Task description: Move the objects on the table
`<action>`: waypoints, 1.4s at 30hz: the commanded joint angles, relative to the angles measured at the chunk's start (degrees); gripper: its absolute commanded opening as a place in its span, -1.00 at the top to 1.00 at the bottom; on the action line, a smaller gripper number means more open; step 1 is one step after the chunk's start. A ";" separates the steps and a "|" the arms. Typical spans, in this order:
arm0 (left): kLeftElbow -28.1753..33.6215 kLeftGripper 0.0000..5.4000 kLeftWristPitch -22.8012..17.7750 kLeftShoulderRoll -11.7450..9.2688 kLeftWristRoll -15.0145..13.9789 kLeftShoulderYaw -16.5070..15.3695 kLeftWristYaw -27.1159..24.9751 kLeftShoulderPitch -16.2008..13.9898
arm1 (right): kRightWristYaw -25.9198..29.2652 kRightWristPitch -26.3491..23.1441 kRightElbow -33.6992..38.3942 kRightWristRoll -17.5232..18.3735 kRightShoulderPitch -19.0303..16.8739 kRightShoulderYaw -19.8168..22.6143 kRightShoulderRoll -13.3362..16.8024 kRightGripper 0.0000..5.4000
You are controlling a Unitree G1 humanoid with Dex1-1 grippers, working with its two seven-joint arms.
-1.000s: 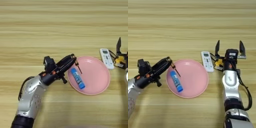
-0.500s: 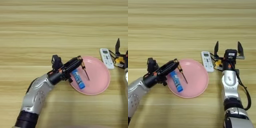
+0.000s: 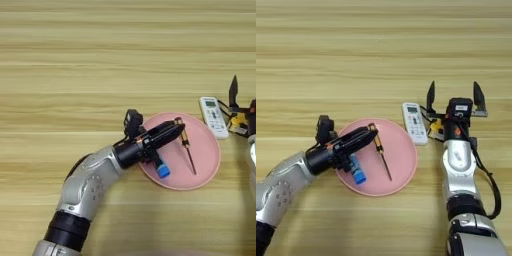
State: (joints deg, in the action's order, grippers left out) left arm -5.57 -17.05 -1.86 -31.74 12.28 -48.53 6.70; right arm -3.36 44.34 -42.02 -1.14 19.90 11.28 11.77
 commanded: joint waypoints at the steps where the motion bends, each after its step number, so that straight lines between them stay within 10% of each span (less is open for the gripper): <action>1: -1.55 0.72 2.45 -0.75 3.32 0.88 -0.58 0.68 | -0.06 0.17 -0.24 0.04 1.22 -0.21 0.29 -1.00; 42: 0.38 -0.72 8.05 -1.18 4.56 -0.93 -3.44 -0.74 | -0.22 0.55 -0.95 -0.03 1.23 -0.79 0.00 -1.00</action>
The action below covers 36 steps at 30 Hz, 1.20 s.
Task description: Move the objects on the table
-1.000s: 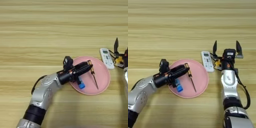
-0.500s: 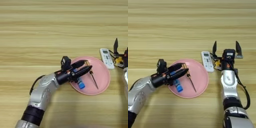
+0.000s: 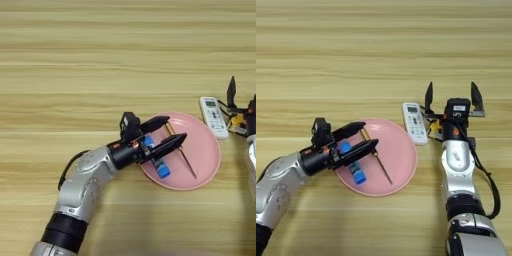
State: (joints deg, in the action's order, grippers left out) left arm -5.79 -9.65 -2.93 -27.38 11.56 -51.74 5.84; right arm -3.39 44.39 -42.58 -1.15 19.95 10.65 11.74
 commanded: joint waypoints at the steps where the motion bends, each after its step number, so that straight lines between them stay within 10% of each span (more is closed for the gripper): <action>1: 0.54 -0.75 0.73 -0.12 0.21 -0.25 -0.26 0.15 | -0.21 0.51 -0.43 -0.05 1.20 -0.18 0.01 -1.00; 19: 0.15 -0.98 3.72 -0.93 1.18 -1.12 -0.19 0.26 | -0.52 0.64 -0.69 -0.27 1.37 -0.31 -0.20 -1.00; 36: -5.93 -0.98 19.58 -1.49 5.38 -8.65 5.32 4.34 | 0.73 0.80 1.20 -0.87 1.15 -1.90 0.03 -1.00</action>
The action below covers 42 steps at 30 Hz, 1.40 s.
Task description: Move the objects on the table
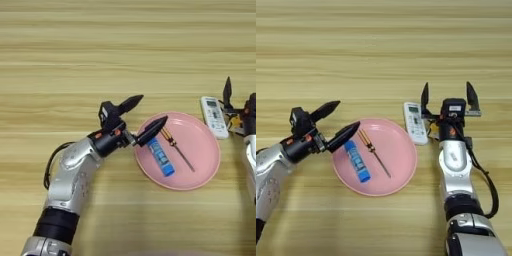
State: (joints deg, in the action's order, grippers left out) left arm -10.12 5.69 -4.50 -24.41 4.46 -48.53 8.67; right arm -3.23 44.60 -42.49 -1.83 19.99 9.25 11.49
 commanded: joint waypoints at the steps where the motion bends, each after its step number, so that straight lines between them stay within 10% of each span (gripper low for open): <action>1: -2.06 -0.98 5.75 0.20 2.96 -1.98 2.91 1.74 | 0.67 0.56 1.34 -0.19 1.10 -0.62 0.27 -1.00; 15: -18.37 -0.98 29.51 -0.50 17.20 -7.54 21.17 8.62 | 4.77 -0.65 7.34 0.59 -0.21 -3.08 -0.06 -1.00; 23: -26.20 -0.98 35.79 -2.44 22.87 -8.92 30.73 11.26 | 8.60 -2.44 13.24 0.77 -2.48 -5.68 -0.35 -1.00; 42: -31.37 -0.98 39.34 -2.66 19.79 -10.99 35.17 10.50 | 35.35 -31.59 43.68 14.63 -15.00 -19.66 3.72 -1.00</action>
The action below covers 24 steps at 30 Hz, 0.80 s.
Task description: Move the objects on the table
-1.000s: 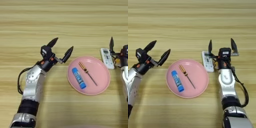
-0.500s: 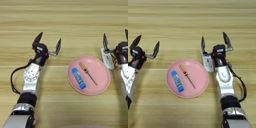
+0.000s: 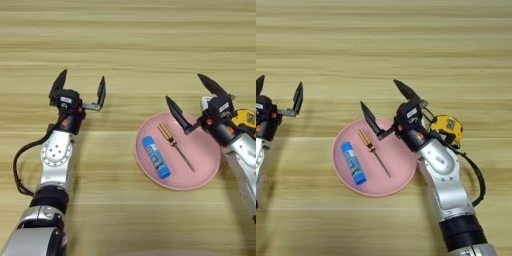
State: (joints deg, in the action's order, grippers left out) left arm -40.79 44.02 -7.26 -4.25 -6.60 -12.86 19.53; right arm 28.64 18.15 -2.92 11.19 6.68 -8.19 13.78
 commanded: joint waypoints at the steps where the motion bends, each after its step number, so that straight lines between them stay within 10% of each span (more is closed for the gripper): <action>1: -0.88 -0.98 1.18 0.10 -0.46 0.10 -0.57 -0.33 | 4.60 -7.25 5.64 2.32 -2.22 -2.78 1.94 -1.00; 12: -2.80 -0.98 2.02 0.14 -0.36 0.16 -0.09 0.59 | 9.71 -29.42 13.05 6.25 -3.87 -5.13 6.07 -1.00; 24: -3.53 -0.98 2.25 -0.07 -0.18 0.19 0.07 0.88 | 11.41 -32.09 13.08 2.26 -5.18 -8.40 7.92 -1.00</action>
State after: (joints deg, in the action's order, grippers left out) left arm -43.57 45.87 -7.27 -4.74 -6.54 -12.87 19.52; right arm 39.33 -13.30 9.41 14.64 1.62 -16.01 20.51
